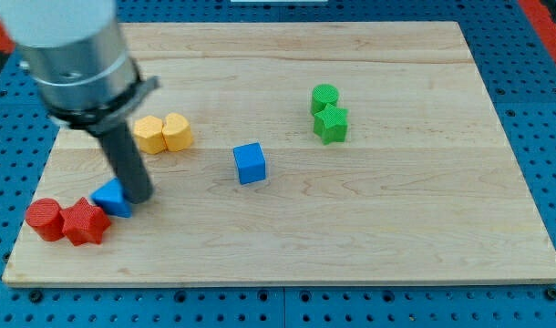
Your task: Push blue cube into blue triangle
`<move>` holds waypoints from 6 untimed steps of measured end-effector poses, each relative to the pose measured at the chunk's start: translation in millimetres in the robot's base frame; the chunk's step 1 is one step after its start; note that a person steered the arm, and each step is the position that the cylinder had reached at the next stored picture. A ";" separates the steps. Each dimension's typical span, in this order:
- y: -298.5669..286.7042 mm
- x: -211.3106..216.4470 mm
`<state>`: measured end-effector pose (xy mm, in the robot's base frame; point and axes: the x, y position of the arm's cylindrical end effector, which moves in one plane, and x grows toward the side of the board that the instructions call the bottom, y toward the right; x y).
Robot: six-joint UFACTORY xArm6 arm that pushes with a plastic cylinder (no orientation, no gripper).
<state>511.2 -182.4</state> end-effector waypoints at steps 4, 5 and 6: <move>211.5 -36.8; 140.3 -53.3; 84.3 -26.3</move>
